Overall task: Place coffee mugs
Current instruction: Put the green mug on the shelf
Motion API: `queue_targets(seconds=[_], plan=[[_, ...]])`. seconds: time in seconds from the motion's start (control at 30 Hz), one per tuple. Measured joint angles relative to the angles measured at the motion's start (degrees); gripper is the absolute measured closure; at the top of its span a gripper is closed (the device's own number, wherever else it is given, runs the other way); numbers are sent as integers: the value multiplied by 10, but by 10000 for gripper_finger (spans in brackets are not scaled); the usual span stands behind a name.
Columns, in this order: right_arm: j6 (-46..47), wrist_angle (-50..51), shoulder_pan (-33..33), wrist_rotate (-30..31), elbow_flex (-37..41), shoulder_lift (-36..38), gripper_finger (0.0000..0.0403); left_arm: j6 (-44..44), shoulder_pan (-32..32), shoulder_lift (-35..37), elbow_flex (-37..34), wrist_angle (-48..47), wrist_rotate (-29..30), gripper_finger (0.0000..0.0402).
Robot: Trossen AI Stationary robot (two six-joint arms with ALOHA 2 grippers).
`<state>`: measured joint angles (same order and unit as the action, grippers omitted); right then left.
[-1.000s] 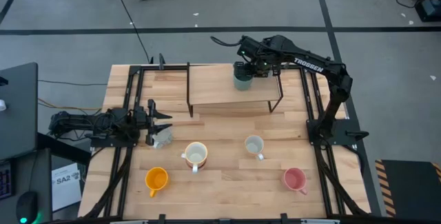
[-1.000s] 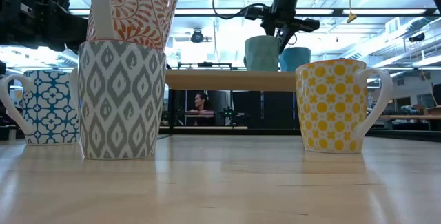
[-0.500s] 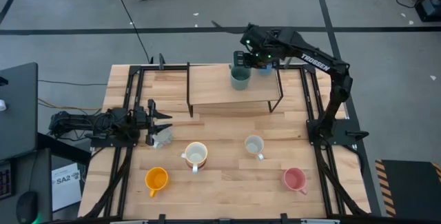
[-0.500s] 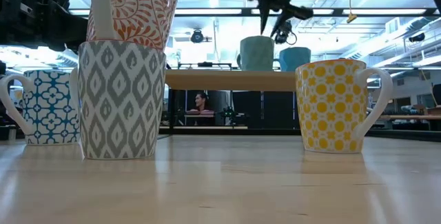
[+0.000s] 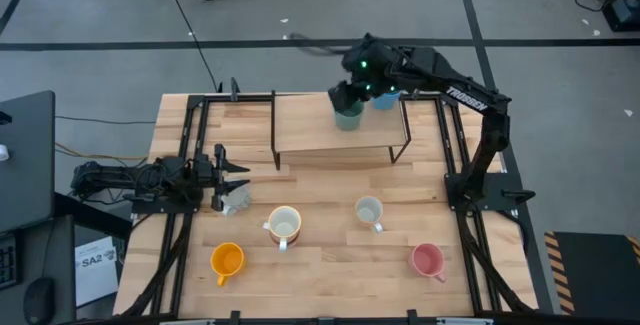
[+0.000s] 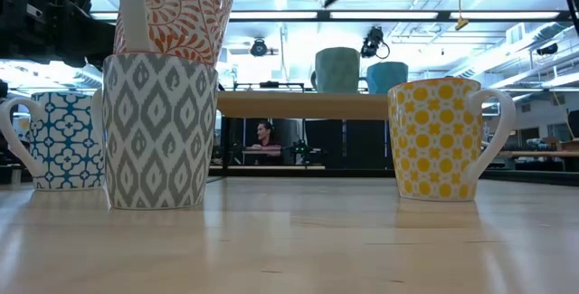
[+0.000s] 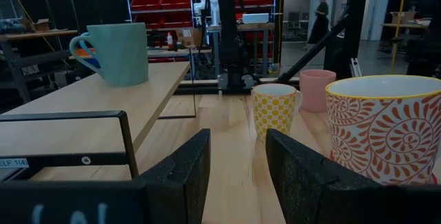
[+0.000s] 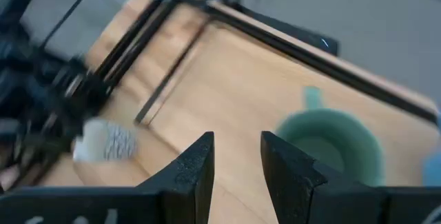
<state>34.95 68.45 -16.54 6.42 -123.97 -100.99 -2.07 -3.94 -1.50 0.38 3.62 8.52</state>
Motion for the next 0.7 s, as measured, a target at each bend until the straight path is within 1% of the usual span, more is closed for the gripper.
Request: queue_targets(seconds=[0.1, 0.2, 0.4, 0.53, 0.7], plan=[[-73, -2, 35, 0, 12, 0, 279, 0, 0, 0, 0, 0, 0, 253], [-112, -3, 60, 5, 33, 0, 279, 0, 0, 0, 0, 0, 0, 253], [-149, -4, 82, 67, 96, -1, 279, 0, 0, 0, 0, 0, 0, 253], [-182, -13, 84, 86, 121, -1, 279, 0, 0, 0, 0, 0, 0, 253], [-194, -18, 83, 128, 144, -1, 279, 0, 0, 0, 0, 0, 0, 253]])
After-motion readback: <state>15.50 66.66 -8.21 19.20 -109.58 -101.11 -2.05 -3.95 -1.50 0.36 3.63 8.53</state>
